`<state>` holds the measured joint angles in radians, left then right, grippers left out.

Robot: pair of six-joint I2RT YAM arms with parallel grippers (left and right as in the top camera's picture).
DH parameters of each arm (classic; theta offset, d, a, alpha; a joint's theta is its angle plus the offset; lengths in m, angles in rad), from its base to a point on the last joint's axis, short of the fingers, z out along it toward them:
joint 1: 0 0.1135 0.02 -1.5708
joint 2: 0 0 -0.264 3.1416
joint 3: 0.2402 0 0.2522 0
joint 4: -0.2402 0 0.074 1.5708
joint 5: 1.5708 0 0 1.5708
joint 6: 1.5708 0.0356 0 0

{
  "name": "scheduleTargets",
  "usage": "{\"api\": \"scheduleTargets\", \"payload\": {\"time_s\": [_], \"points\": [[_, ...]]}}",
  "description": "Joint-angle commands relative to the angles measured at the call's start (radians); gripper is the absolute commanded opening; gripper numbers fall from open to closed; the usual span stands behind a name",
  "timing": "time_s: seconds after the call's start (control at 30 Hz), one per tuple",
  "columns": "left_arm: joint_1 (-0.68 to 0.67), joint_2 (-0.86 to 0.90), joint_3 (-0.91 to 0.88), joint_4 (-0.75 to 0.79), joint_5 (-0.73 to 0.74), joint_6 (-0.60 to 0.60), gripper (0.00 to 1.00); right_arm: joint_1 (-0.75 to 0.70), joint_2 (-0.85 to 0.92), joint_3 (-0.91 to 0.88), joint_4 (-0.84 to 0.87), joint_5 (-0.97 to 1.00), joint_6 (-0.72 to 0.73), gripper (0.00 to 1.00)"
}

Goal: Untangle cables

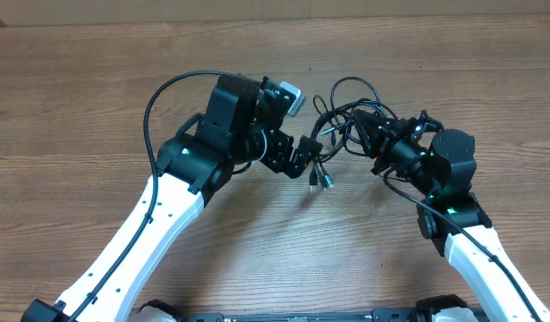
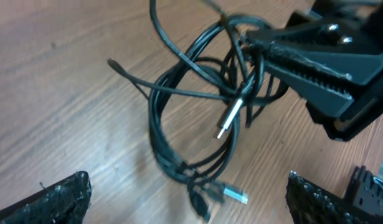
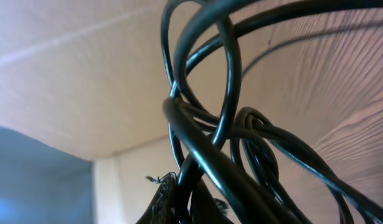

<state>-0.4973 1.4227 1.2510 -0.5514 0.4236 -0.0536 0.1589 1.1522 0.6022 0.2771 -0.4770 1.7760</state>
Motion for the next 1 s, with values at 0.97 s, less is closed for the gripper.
{"api": "scheduleTargets", "payload": {"time_s": [0.97], "points": [[-0.158,0.024,0.012,0.309,0.169,0.203,0.99,0.003,-0.017,0.021,0.415,0.105,0.386,0.04]]}}
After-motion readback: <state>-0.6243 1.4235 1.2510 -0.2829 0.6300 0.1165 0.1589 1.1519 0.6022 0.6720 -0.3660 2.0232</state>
